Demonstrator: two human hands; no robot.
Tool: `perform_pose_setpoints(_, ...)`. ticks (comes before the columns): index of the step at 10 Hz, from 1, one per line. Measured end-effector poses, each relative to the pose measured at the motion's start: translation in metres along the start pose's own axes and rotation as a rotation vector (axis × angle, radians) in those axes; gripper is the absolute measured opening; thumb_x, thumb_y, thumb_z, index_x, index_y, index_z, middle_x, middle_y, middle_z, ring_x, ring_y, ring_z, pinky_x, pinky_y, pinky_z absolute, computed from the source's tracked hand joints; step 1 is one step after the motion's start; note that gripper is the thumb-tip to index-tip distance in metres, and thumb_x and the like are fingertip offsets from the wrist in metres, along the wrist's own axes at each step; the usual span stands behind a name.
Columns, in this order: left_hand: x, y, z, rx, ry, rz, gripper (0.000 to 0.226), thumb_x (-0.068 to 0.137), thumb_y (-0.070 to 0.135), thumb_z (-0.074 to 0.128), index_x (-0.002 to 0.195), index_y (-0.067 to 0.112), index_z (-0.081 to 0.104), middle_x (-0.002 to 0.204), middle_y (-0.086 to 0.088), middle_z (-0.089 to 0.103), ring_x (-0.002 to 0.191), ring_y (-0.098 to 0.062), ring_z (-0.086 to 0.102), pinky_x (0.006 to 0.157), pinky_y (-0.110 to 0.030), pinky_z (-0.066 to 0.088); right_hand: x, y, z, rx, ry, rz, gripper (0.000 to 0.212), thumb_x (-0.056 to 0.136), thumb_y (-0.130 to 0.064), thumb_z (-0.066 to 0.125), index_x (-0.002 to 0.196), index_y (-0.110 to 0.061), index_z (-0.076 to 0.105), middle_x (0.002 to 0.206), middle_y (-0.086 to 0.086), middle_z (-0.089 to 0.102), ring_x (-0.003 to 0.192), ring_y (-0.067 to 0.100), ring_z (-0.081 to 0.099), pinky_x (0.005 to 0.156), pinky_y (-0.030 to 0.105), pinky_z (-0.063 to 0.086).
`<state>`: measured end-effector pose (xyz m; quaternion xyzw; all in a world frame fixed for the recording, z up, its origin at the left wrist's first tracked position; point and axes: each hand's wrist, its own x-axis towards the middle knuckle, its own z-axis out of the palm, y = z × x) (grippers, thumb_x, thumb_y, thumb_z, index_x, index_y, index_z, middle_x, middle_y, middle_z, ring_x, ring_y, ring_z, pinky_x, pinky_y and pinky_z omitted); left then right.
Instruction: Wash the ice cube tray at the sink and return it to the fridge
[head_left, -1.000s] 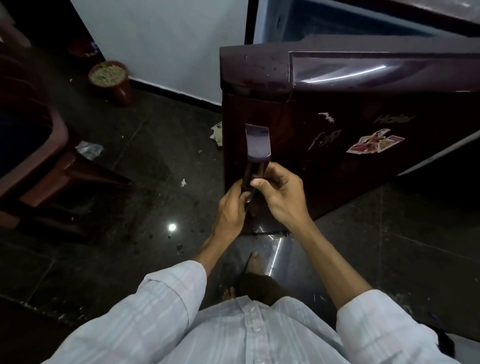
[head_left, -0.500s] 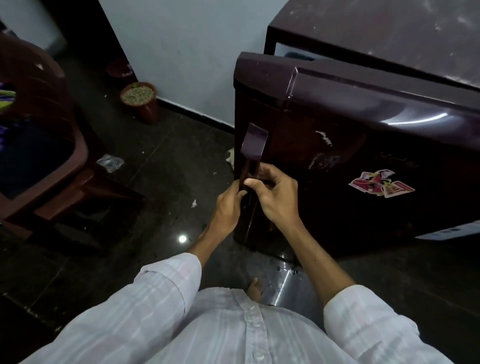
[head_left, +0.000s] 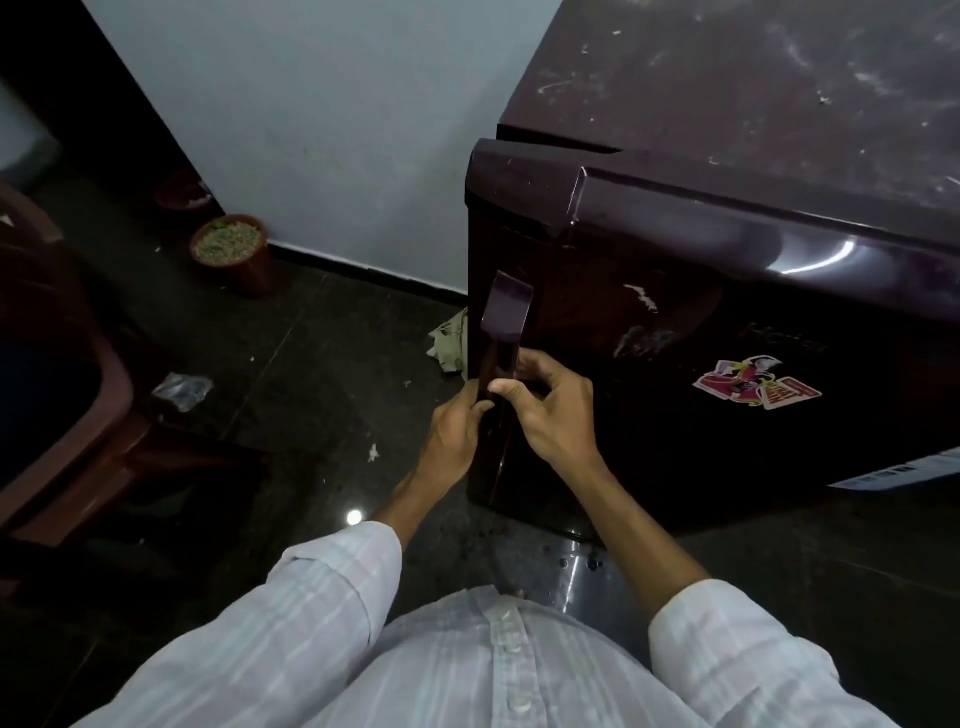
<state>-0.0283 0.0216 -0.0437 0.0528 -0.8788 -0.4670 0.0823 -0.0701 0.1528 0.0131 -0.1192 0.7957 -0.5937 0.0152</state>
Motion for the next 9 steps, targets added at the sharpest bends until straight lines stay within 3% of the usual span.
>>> perform_pose_setpoints(1, 0.0, -0.001, 0.0, -0.039, 0.003, 0.01, 0.031, 0.1, -0.001, 0.046, 0.129, -0.002, 0.056, 0.101, -0.002, 0.061, 0.089, -0.008, 0.06, 0.074, 0.002, 0.041, -0.003, -0.002, 0.004, -0.002, 0.04, 0.008, 0.036, 0.082, -0.018, 0.077, 0.115, -0.005, 0.07, 0.103, 0.001, 0.074, 0.099, 0.008, 0.07, 0.087, 0.026, 0.057)
perform_pose_setpoints(3, 0.002, -0.003, -0.004, -0.104, -0.05, 0.045, 0.033, 0.101, -0.002, 0.043, 0.131, 0.0, 0.056, 0.107, 0.001, 0.06, 0.098, -0.011, 0.063, 0.079, -0.002, 0.045, -0.01, -0.011, 0.009, -0.06, 0.093, 0.001, 0.028, 0.086, -0.018, 0.074, 0.112, -0.008, 0.071, 0.101, -0.005, 0.074, 0.098, 0.004, 0.069, 0.088, 0.024, 0.055)
perform_pose_setpoints(5, 0.0, -0.002, -0.01, -0.157, -0.084, 0.094, 0.032, 0.101, -0.002, 0.042, 0.131, 0.0, 0.054, 0.107, 0.001, 0.06, 0.097, -0.007, 0.061, 0.076, -0.003, 0.045, -0.017, -0.018, 0.015, -0.051, 0.142, 0.052, 0.028, 0.089, -0.018, 0.071, 0.115, -0.009, 0.07, 0.104, -0.006, 0.074, 0.099, 0.0, 0.068, 0.088, 0.018, 0.053)
perform_pose_setpoints(6, -0.005, -0.002, -0.01, -0.142, -0.072, 0.102, 0.037, 0.105, 0.015, 0.039, 0.141, 0.009, 0.047, 0.125, -0.005, 0.062, 0.113, -0.017, 0.061, 0.086, -0.02, 0.048, -0.026, -0.021, 0.02, -0.061, 0.168, 0.058, 0.027, 0.095, -0.019, 0.063, 0.121, -0.011, 0.067, 0.109, -0.007, 0.073, 0.104, 0.0, 0.067, 0.091, 0.019, 0.052)
perform_pose_setpoints(7, -0.021, -0.004, -0.007, -0.092, -0.068, 0.106, 0.05, 0.106, 0.03, 0.033, 0.154, 0.014, 0.03, 0.154, -0.008, 0.042, 0.14, -0.02, 0.043, 0.109, -0.032, 0.04, -0.044, -0.024, 0.022, -0.144, 0.145, 0.013, 0.033, 0.1, -0.018, 0.055, 0.132, -0.01, 0.06, 0.12, -0.01, 0.066, 0.114, -0.001, 0.061, 0.096, 0.015, 0.048)
perform_pose_setpoints(8, -0.046, 0.002, -0.003, -0.056, -0.058, 0.076, 0.059, 0.106, 0.031, 0.035, 0.158, 0.012, 0.014, 0.165, -0.008, 0.02, 0.15, -0.016, 0.023, 0.115, -0.029, 0.031, -0.069, -0.012, 0.019, -0.315, 0.149, -0.067, 0.033, 0.102, -0.015, 0.051, 0.133, -0.005, 0.058, 0.129, 0.006, 0.064, 0.121, 0.011, 0.059, 0.102, 0.02, 0.048)
perform_pose_setpoints(9, -0.075, 0.004, 0.005, 0.071, -0.059, 0.182, 0.063, 0.104, 0.036, 0.032, 0.158, 0.009, 0.011, 0.167, -0.008, 0.009, 0.15, -0.011, 0.012, 0.116, -0.026, 0.029, -0.095, 0.004, 0.012, -0.592, 0.146, -0.109, 0.035, 0.103, -0.017, 0.047, 0.135, -0.004, 0.056, 0.136, 0.013, 0.059, 0.131, 0.02, 0.052, 0.107, 0.034, 0.046)
